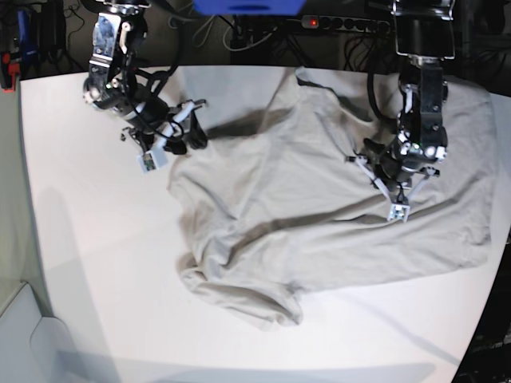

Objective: Layout the t-shirt on the table in an organized manner, then fold the t-shirt properly
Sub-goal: 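Lower both grippers onto the t-shirt's collar edge to grasp, then reach the right gripper into the t-shirt's middle and pinch the fabric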

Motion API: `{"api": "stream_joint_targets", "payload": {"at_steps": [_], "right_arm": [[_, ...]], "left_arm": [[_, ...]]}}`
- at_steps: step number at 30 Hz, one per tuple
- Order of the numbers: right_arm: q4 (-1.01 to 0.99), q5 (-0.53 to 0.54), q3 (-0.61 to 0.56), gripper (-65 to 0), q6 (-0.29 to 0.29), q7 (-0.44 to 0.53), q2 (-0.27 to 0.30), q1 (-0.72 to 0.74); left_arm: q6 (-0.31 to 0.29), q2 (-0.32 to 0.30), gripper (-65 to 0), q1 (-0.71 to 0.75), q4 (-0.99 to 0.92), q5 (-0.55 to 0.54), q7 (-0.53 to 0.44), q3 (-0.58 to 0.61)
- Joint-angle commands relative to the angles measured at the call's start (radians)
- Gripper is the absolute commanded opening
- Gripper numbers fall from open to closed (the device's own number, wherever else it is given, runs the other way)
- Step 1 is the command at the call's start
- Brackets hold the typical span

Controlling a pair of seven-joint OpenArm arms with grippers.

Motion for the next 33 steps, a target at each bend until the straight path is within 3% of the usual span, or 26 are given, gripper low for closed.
{"api": "stream_joint_targets", "payload": {"at_steps": [1,7,9,11,13,14,23,29,33], "right_arm": [[-0.002,-0.034,0.001,-38.1,-0.001,-0.053,0.002,-0.002],[-0.031,-0.032,-0.005,-38.2,-0.001,-0.063,-0.004,0.037],[-0.043,-0.032,-0.002,-41.0,-0.001,-0.063,-0.012,0.040],[-0.043,-0.032,-0.004,-49.1,-0.001,-0.063,-0.012,0.038],[-0.043,-0.032,-0.005,-62.3,-0.001,-0.063,-0.013,0.038],[-0.043,-0.034,-0.005,-65.0,-0.001,-0.063,-0.013,0.040],[0.268,-0.038,-0.070,-65.0,-0.001,-0.077,0.017,0.032],[0.440,-0.038,-0.277,-65.0,-0.001,-0.254,0.114,0.140],[0.438,-0.040,-0.426,-65.0,-0.001,-0.335,0.123,0.253]], "left_arm": [[0.002,-0.005,-64.9,-0.017,0.017,-0.002,-0.013,-0.004],[0.002,-0.004,-64.9,-0.004,0.017,-0.002,-0.013,-0.004],[0.002,-0.004,-64.9,-0.003,0.017,-0.002,-0.013,-0.004],[0.002,-0.004,-64.9,-0.003,0.017,-0.002,-0.013,-0.004],[0.002,-0.004,-64.9,-0.003,0.017,-0.002,-0.013,-0.004],[0.002,-0.004,-64.9,-0.003,0.017,-0.002,-0.013,-0.004],[0.002,-0.004,-64.9,-0.001,0.017,-0.002,-0.013,-0.004],[0.002,-0.004,-64.9,0.017,0.017,-0.002,-0.013,-0.001],[0.002,-0.004,-64.9,0.020,0.017,-0.002,-0.013,0.000]]}}
